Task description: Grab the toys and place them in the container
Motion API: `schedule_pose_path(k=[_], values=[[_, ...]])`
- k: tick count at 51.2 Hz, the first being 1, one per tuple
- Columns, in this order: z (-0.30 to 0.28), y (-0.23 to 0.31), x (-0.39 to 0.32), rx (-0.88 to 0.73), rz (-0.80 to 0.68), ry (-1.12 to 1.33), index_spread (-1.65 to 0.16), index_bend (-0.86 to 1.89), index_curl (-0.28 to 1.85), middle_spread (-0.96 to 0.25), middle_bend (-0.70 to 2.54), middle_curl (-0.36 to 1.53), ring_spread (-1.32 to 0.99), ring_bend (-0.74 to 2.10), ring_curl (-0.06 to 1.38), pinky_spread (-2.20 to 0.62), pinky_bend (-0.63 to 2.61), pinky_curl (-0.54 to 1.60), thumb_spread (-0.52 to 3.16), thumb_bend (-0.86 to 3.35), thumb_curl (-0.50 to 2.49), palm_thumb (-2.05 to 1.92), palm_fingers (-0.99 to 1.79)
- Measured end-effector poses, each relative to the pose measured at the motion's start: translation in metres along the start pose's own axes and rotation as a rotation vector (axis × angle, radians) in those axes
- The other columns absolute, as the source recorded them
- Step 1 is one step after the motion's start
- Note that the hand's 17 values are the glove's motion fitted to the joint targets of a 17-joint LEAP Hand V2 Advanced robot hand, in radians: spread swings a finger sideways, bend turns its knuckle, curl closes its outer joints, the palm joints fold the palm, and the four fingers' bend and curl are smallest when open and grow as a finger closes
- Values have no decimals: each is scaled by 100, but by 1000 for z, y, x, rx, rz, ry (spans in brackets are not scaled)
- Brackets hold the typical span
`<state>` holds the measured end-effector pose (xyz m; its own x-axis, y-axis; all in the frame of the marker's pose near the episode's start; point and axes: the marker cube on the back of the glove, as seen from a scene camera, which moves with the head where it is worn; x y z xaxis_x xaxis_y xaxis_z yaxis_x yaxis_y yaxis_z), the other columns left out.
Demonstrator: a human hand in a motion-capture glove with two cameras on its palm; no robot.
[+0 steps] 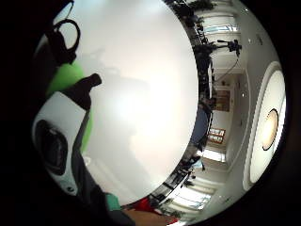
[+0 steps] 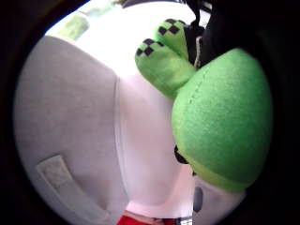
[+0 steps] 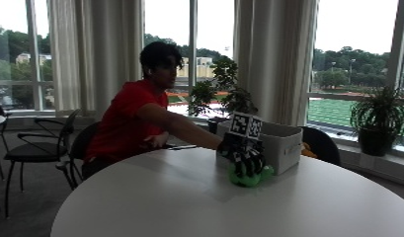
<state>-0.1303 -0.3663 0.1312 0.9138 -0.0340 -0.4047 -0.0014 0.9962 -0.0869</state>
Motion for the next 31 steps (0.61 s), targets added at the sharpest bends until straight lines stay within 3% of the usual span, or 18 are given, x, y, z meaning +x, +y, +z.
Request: schedule_pose_path(k=[14,31], values=[[-15,22,16,17,42,-120,-49,35,42,-41,52,44,-50,86,42,-34,108,29,83,13,69,71,81],[-127,52,47,106,75,-138,-54,31,53,-46,52,51,-53,86,44,-35,104,31,65,8,80,72,84]])
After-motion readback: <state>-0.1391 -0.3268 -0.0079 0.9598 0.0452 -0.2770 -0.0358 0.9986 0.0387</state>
